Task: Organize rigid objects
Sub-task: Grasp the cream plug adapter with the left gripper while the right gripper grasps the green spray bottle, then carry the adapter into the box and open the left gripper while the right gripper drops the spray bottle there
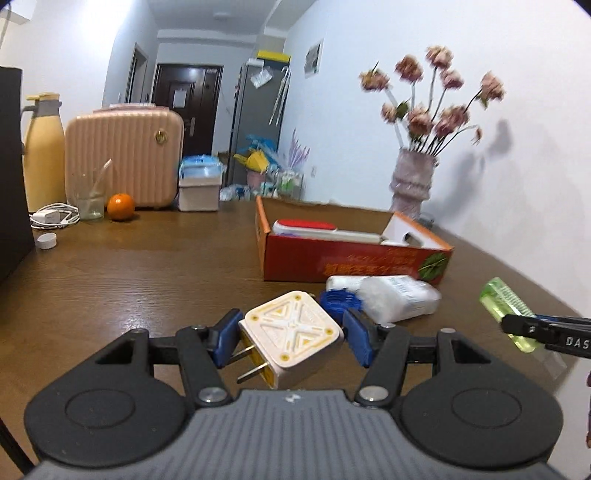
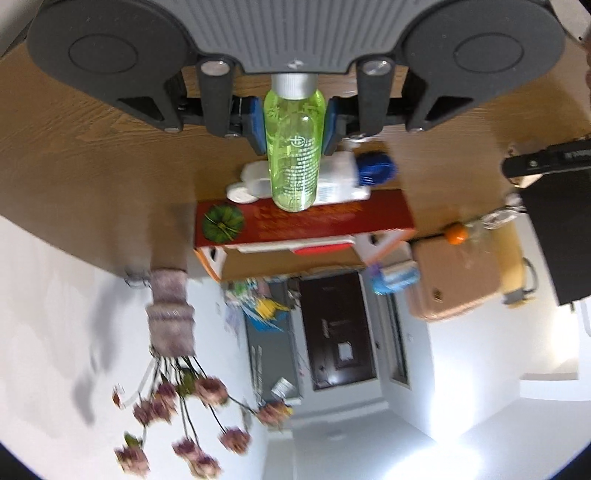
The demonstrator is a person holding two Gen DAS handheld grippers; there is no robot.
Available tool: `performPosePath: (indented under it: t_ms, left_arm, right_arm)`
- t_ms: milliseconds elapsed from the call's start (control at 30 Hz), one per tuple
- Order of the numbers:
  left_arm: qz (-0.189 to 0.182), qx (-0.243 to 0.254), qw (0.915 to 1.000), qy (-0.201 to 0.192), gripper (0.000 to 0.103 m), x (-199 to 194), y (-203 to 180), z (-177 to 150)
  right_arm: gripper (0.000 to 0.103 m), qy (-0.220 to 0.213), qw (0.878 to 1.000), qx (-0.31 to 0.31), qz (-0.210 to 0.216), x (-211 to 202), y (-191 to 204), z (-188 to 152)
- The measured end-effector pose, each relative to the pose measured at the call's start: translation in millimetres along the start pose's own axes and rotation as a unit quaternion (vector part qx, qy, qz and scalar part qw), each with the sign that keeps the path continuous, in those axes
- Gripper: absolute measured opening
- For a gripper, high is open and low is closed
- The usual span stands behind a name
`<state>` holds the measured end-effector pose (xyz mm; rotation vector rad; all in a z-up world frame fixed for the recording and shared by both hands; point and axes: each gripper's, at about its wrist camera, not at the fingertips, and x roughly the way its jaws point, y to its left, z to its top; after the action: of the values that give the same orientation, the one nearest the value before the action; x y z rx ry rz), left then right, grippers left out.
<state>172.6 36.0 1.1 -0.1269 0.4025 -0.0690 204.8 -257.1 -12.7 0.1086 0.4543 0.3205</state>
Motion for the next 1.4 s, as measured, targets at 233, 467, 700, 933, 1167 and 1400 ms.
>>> performPosePath:
  t_ms: [233, 467, 700, 933, 1167, 1400]
  left_arm:
    - [-0.027, 0.002, 0.9990, -0.036, 0.061, -55.1, -11.8, -12.2]
    - [-0.039, 0.007, 0.9979, -0.051, 0.061, -59.6, -12.9, -6.1]
    - [-0.055, 0.020, 0.9978, -0.030, 0.061, -6.4, -7.2, 21.3]
    - [-0.103, 0.060, 0.9925, -0.028, 0.061, 83.9, -20.5, 87.9]
    - [-0.110, 0.080, 0.9906, 0.012, 0.061, 194.8, -31.8, 135.4]
    - [-0.099, 0.114, 0.9816, 0.117, 0.061, 318.7, -35.5, 156.0]
  right_arm:
    - [0.030, -0.039, 0.999, -0.012, 0.032, -62.5, 29.0, -7.1]
    - [0.030, -0.036, 0.999, -0.002, 0.022, -61.6, 26.8, -8.7]
    - [0.030, -0.007, 0.999, 0.012, 0.035, -16.1, 10.6, 4.6]
    - [0.030, -0.016, 0.999, -0.011, 0.037, 44.8, -15.5, 67.8]
    - [0.030, 0.006, 0.998, -0.056, 0.041, 143.5, -40.1, 136.3]
    - [0.030, 0.099, 0.991, -0.072, 0.054, 252.6, -55.5, 165.7]
